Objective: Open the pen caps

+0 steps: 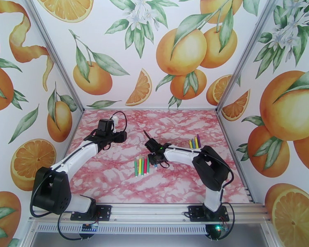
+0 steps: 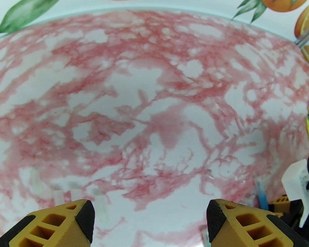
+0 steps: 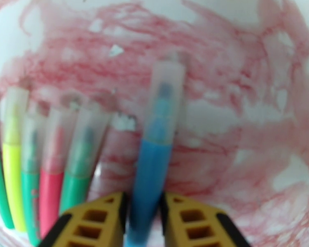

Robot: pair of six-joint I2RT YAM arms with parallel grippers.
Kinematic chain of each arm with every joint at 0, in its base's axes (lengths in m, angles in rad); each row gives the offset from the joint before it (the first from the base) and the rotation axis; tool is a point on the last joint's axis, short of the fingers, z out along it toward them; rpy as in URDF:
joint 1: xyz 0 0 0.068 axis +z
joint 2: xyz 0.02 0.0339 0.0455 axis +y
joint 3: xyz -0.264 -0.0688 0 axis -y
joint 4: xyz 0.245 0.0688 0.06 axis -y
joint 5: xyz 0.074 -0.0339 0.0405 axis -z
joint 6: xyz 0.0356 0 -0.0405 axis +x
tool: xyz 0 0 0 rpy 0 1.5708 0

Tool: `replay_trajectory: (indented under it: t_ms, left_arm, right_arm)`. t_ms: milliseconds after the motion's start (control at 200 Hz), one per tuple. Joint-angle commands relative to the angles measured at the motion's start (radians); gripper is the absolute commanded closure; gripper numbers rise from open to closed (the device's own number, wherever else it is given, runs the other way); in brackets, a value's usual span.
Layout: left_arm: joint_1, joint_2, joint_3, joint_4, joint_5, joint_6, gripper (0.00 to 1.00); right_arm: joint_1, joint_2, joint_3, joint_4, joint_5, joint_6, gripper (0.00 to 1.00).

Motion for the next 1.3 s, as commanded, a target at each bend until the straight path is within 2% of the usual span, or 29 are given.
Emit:
replay_trajectory:
  t_ms: [0, 435, 656, 781, 931, 1101, 1296]
  left_arm:
    - [0.006, -0.026, -0.009, -0.002, -0.011, 0.008, 0.25]
    - [0.003, 0.015, -0.006, 0.046, 0.076, -0.027, 0.24]
    - [0.0, 0.007, -0.018, 0.1, 0.124, -0.044, 0.24]
    - [-0.003, 0.026, -0.013, 0.146, 0.223, -0.062, 0.23]
    - [-0.003, 0.063, 0.015, 0.196, 0.402, -0.079, 0.23]
    - [-0.019, 0.103, 0.01, 0.333, 0.54, -0.162, 0.24]
    - [-0.065, 0.152, 0.024, 0.393, 0.588, -0.197, 0.25]
  right_arm:
    - [0.004, 0.067, 0.005, 0.001, 0.042, -0.011, 0.75]
    - [0.001, -0.017, -0.031, 0.057, 0.056, -0.034, 0.82]
    - [-0.055, -0.083, -0.075, 0.131, -0.044, -0.031, 0.83]
    - [-0.076, -0.144, -0.13, 0.242, -0.134, -0.048, 0.84]
    - [-0.082, -0.185, -0.15, 0.305, -0.185, -0.071, 0.84]
    - [-0.082, -0.225, -0.173, 0.382, -0.215, -0.085, 0.84]
    - [-0.082, -0.265, -0.196, 0.464, -0.242, -0.086, 0.84]
